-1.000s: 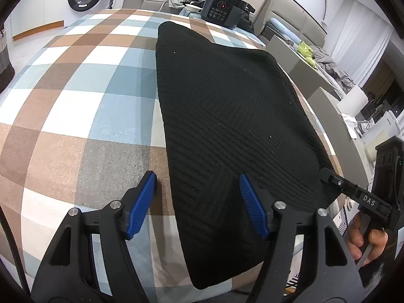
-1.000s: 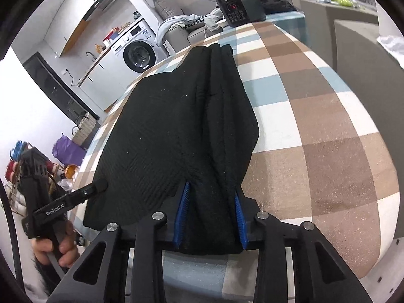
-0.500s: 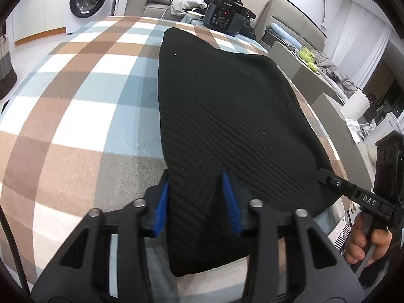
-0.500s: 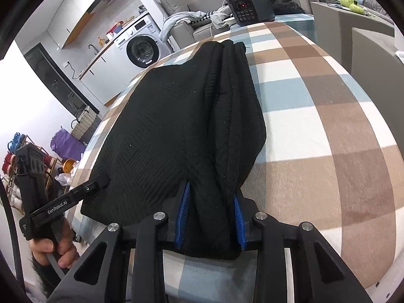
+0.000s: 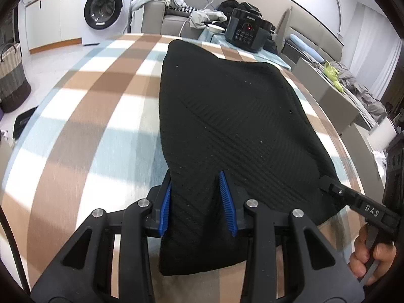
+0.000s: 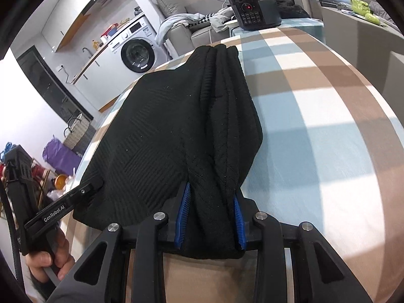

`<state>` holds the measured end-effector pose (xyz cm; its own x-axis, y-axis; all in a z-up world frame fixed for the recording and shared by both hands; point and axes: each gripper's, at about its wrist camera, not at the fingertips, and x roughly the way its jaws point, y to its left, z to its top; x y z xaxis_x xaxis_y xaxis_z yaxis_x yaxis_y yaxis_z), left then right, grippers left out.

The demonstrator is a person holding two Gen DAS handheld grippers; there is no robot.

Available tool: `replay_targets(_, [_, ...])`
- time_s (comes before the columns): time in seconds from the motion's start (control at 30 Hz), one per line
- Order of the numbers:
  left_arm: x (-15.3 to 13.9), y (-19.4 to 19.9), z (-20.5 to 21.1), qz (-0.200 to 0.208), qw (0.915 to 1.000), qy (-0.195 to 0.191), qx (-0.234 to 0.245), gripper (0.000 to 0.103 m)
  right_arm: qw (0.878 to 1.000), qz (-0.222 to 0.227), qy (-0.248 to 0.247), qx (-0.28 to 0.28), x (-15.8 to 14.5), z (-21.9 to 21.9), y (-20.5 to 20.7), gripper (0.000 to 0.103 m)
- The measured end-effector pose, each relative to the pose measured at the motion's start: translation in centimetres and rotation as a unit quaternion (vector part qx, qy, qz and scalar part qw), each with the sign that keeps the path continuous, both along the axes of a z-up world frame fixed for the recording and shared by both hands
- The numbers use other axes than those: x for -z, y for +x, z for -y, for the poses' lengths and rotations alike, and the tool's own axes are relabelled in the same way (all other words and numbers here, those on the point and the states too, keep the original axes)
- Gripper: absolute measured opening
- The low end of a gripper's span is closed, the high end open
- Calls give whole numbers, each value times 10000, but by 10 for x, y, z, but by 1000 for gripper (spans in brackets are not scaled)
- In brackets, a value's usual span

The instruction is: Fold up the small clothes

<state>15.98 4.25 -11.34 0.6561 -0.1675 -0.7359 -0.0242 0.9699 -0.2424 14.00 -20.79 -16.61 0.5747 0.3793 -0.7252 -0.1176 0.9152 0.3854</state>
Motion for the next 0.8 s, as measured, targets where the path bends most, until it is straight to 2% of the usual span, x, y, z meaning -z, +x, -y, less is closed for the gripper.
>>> replay_targets(0.13, [-1,20,-2,4,9999,142,-10,32,10000,45,-59,52,0,-8,16,32])
replay_targets(0.23, [-1,19,-5,38,10000,72,3,32,9999,52,-106,10,-1,-8,15,32])
replay_targets(0.37, [-7,6,-10,167,9997,159,14,39,9993,181,-312,-96,-9,-6,8,41])
replay_targets(0.47, [-19,-12,-13,446,9988,220,16,58,9972,440,-580,-145,-18,-1,-6,48])
replay_targets(0.53, [-29,-25,-13,687,9971,319,22,75,9960,625,-602,-219,-25,2,-14,76])
replay_targets(0.6, [-38,-39,-12,965,9942,480,37,85,9946,824,-572,-277,-31,4,-21,88])
replay_targets(0.67, [-44,-50,-10,1178,9913,588,68,86,9916,1094,-565,-395,-39,7,-30,94])
replay_targets(0.7, [-47,-56,-9,1264,9901,600,109,87,9902,1196,-590,-423,-41,7,-33,101])
replay_targets(0.8, [-52,-72,-7,1557,9855,647,172,102,9829,1594,-731,-565,-52,5,-46,103])
